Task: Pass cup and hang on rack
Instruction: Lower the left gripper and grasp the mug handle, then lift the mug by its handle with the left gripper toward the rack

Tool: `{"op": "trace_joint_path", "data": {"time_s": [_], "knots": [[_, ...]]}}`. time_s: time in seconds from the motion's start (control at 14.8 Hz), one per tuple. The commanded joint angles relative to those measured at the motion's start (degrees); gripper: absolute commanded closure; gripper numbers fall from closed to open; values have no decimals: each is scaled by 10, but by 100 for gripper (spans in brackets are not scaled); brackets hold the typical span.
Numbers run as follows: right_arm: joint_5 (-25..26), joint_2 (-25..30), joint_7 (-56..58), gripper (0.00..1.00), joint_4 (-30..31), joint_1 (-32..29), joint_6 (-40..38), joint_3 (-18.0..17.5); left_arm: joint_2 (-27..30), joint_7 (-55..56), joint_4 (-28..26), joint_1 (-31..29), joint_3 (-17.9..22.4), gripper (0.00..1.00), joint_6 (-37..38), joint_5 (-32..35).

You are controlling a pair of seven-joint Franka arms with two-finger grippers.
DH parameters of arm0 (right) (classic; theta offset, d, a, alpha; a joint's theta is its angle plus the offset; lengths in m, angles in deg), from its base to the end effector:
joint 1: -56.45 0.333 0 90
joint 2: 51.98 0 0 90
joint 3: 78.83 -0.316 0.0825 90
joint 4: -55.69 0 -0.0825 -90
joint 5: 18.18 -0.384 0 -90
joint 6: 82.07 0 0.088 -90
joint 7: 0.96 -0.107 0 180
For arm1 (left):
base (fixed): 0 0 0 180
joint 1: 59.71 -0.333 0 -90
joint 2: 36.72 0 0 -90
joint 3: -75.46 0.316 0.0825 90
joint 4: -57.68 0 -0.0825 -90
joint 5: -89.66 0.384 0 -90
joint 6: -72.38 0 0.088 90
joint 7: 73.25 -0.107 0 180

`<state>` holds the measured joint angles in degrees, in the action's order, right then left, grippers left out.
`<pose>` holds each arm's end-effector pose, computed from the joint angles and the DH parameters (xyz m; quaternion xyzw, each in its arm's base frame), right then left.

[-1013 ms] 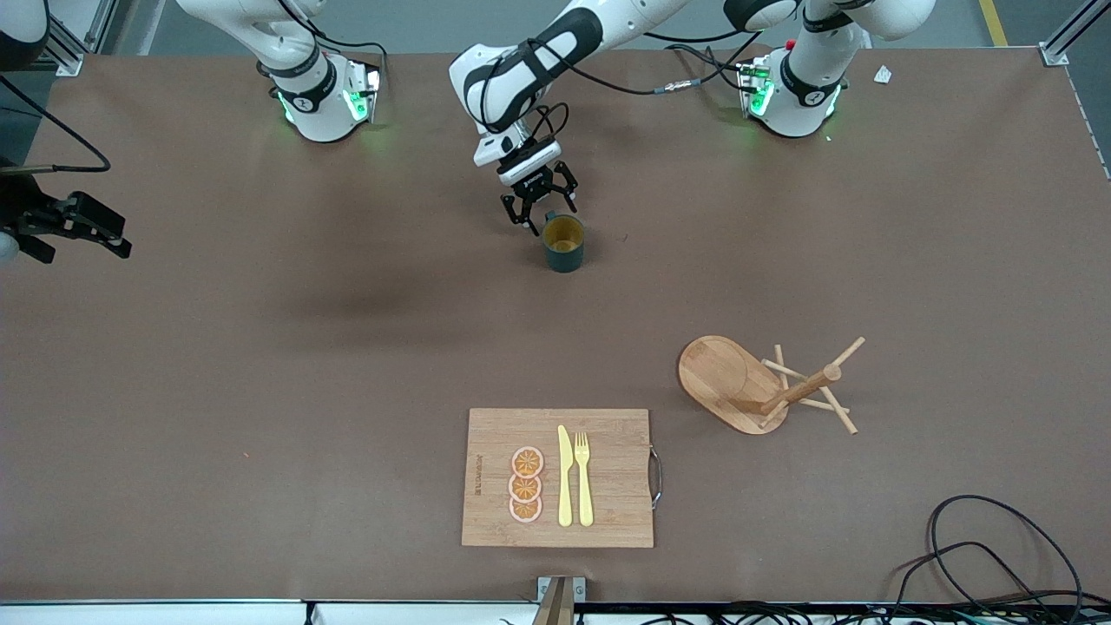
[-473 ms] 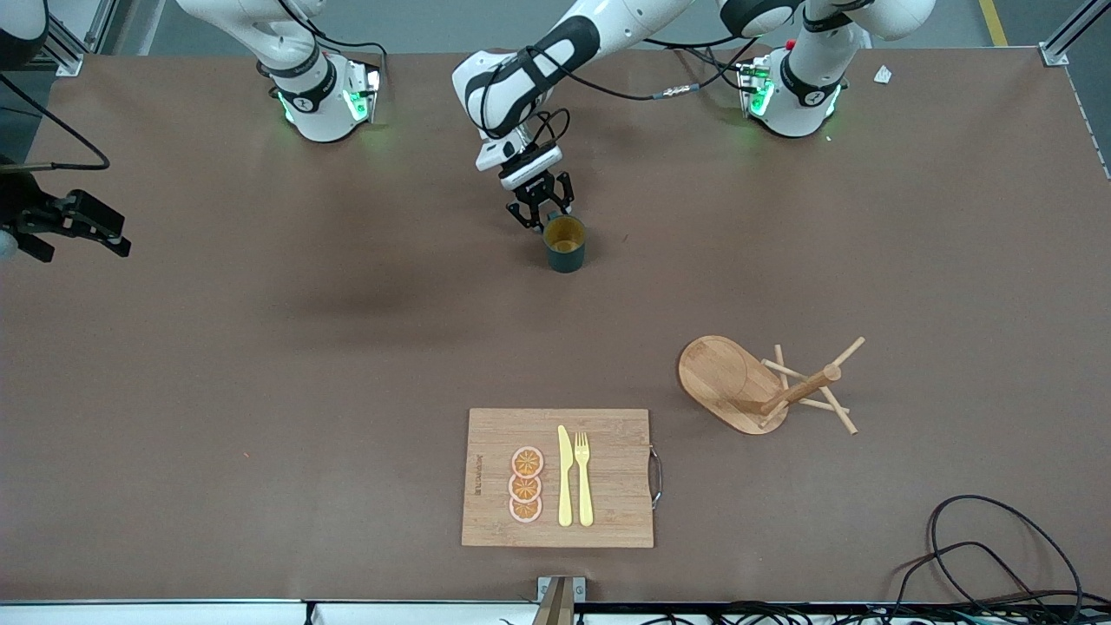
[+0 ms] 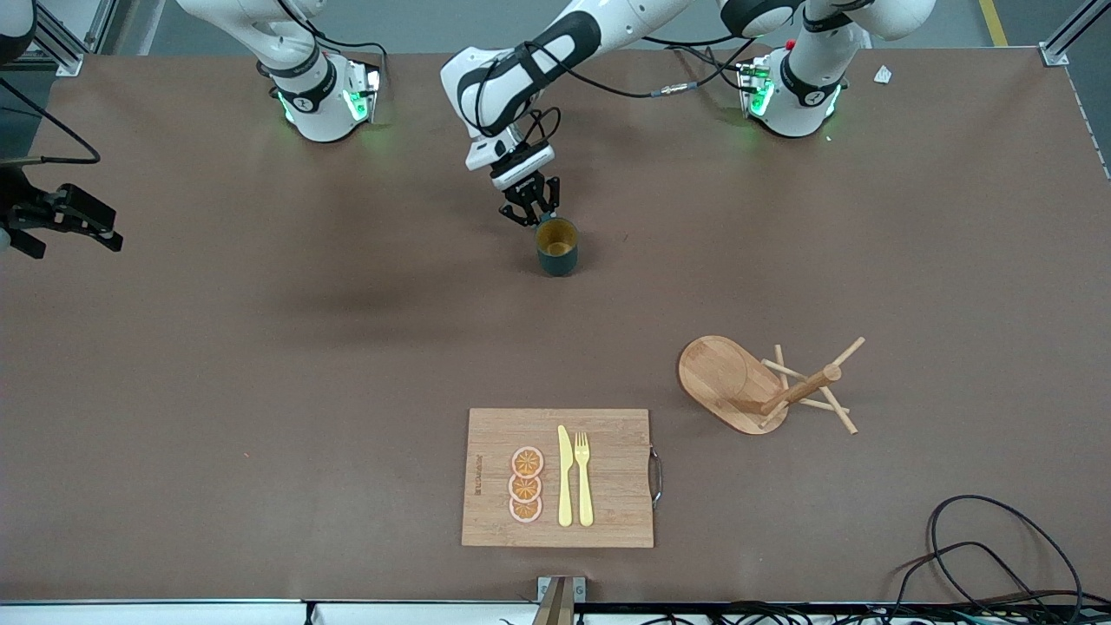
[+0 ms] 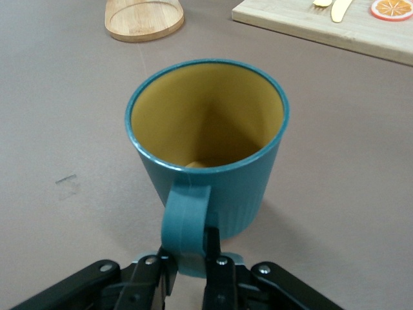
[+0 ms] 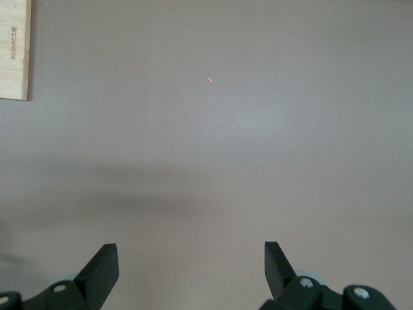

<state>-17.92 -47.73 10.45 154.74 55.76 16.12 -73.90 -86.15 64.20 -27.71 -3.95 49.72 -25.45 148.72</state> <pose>0.5399 -0.0551 0.6026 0.9983 0.0508 0.0293 0.0034 0.2226 -0.6332 0.1736 -0.8892 -0.2673 -0.3482 0.1289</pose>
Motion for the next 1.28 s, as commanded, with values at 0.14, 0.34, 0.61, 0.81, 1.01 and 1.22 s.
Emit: {"op": "trace_joint_path", "data": {"time_s": [0.14,0.34,0.61,0.81,1.01,1.22], "knots": [[-8,19,12,0,17,-9,-2,-4,38,-95,62,-55,-4,100,4,-99],[-8,18,12,0,16,-9,-1,-4,100,-151,63,-119,-5,100,-37,-198],[-8,17,12,0,14,-8,-1,-4,166,-223,62,-207,-4,100,-82,-369],[-8,17,12,0,14,-9,-1,-4,195,-275,62,-270,-4,100,-94,-483],[-8,16,12,0,14,-9,3,-4,226,-339,59,-339,-4,100,-105,-612],[-8,16,12,0,13,-9,3,-4,246,-400,55,-401,-4,100,-100,-710]]}}
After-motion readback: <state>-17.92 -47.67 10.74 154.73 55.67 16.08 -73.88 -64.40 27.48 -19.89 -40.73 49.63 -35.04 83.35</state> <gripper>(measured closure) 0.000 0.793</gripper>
